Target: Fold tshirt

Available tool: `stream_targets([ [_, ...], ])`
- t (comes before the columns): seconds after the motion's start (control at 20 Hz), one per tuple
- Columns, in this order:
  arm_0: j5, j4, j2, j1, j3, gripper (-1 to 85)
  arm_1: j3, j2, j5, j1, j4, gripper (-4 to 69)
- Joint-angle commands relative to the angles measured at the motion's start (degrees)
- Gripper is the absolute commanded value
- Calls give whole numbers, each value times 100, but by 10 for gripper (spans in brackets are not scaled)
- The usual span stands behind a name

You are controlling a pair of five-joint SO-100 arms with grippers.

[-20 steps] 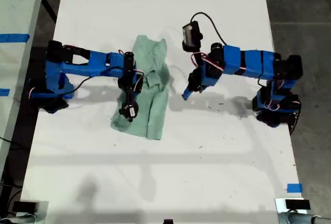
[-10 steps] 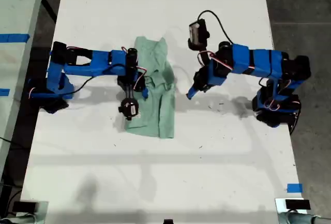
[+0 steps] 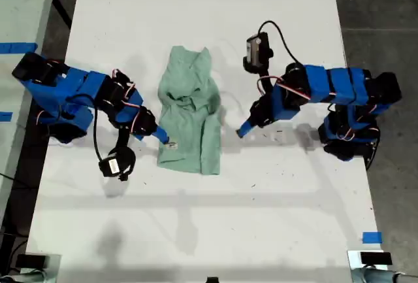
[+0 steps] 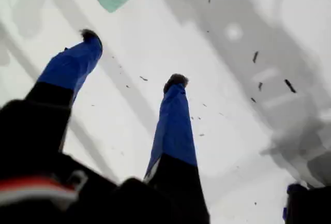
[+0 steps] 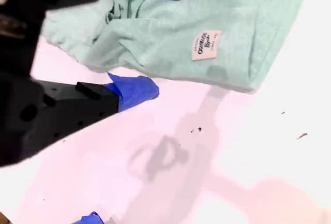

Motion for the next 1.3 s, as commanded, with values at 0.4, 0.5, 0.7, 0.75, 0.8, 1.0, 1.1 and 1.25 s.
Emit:
stream_targets([
  [0.4, -817, -949, 527, 343, 765, 269, -2716, -2514, 615, -624, -422, 370],
  [0.5, -527, -1433, 536, 123, 1230, 269, -2733, -2804, 598, -589, -519, 370],
  [0.7, 53, -2180, 176, -396, 1916, 267, -2786, -3296, 519, -519, -668, 370],
  [0.75, 211, -2250, -35, -483, 1898, 267, -2804, -3437, 501, -519, -738, 370],
  [0.8, 325, -2355, -211, -562, 1898, 267, -2865, -3612, 492, -510, -782, 369],
  [1.0, 800, -2540, -932, -677, 1837, 242, -3480, -4456, 439, -492, -765, 358],
  [1.1, 976, -2496, -1345, -650, 1688, 226, -3533, -4676, 457, -492, -870, 350],
  [1.25, 1318, -2522, -1925, -527, 1283, 202, -3542, -4939, 501, -501, -1055, 340],
])
